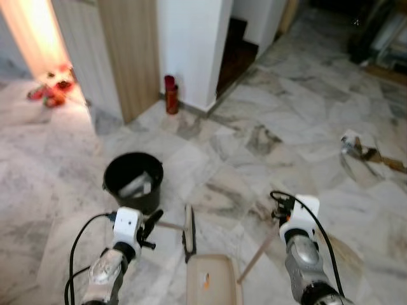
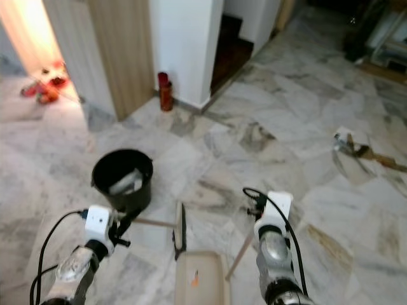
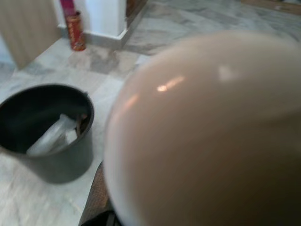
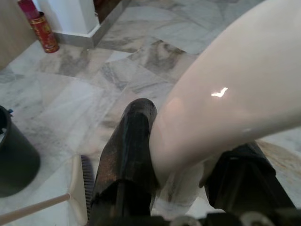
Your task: Sweep floor
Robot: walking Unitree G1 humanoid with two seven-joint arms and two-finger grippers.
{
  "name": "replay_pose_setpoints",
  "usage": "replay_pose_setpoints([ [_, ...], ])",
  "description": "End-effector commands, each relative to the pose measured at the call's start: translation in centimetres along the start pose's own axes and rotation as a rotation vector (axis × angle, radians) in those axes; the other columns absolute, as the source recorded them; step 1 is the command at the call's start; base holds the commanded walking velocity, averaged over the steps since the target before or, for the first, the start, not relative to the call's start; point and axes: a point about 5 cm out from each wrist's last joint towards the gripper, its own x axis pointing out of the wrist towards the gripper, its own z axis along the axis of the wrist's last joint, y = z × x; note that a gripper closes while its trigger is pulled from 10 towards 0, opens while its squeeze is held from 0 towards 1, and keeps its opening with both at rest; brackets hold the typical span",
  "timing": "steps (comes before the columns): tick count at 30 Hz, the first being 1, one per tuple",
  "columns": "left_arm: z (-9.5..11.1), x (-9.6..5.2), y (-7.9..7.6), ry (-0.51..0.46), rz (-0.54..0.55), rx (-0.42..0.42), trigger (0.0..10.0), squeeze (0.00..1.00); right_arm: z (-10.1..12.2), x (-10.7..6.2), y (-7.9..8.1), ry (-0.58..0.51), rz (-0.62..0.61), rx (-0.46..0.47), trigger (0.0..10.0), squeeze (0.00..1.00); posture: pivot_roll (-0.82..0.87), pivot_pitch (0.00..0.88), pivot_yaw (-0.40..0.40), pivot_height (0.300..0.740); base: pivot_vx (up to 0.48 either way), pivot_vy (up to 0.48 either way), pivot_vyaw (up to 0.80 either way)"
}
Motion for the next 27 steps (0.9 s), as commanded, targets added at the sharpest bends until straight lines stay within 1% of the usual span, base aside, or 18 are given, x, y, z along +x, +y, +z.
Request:
replay_pose_setpoints([
  [1, 0.0, -0.1, -0.7, 0.005, -0.036, 0.023, 10.0, 0.0, -0.5, -0.2, -0.6, 0.026, -0.025, -0.017, 10.0, 0.0, 0.06, 0.067, -0.079, 0.74, 0.0, 0.0, -0.78],
  [6, 0.9, 0.1, -1.0, -0.036, -0.03, 0.048, 10.0, 0.0, -0.4, -0.2, -1.0, 0.021, -0.031, -0.021, 10.0, 0.0, 0.05, 0.065, -0.081, 0.74, 0.0, 0.0, -0.78],
  [12, 1.0, 0.2, -1.2, -0.043, -0.022, 0.049, 10.0, 0.0, 0.0, 0.0, -1.4, 0.001, -0.042, -0.02, 10.0, 0.0, 0.04, 0.059, -0.077, 0.74, 0.0, 0.0, -0.77],
  [16, 2.2, 1.0, -1.7, -0.059, -0.016, 0.069, 10.0, 0.0, 0.7, 0.1, -1.4, -0.046, -0.052, -0.016, 10.0, 0.0, 0.02, 0.045, -0.063, 0.74, 0.0, 0.0, 0.0],
  [19, 2.7, 1.3, -1.7, -0.073, -0.009, 0.078, 10.0, 0.0, 0.9, 0.1, -1.5, -0.058, -0.059, -0.015, 10.0, 0.0, 0.02, 0.043, -0.058, 0.74, 0.0, 0.0, 0.0],
  [22, 3.2, 1.5, -1.2, -0.088, 0.022, 0.09, 10.0, 0.0, 1.0, 0.1, -2.0, -0.067, -0.08, -0.013, 10.0, 0.0, 0.01, 0.037, -0.049, 0.74, 0.0, 0.0, 0.0],
  [24, 3.7, 1.6, -0.6, -0.108, 0.064, 0.079, 10.0, 0.0, 1.1, 0.0, -2.7, -0.08, -0.111, -0.02, 10.0, 0.0, 0.01, 0.032, -0.043, 0.74, 0.0, 0.0, 0.0],
  [26, 3.8, 1.6, -0.5, -0.111, 0.067, 0.084, 10.0, 0.0, 1.2, 0.0, -2.9, -0.083, -0.122, -0.024, 10.0, 0.0, 0.01, 0.032, -0.043, 0.74, 0.0, 0.0, 0.0],
  [27, 3.7, 1.6, -0.5, -0.111, 0.064, 0.088, 10.0, 0.0, 1.3, -0.1, -3.4, -0.091, -0.139, -0.039, 10.0, 0.0, 0.0, 0.026, -0.037, 0.74, 0.0, 0.0, 0.0],
])
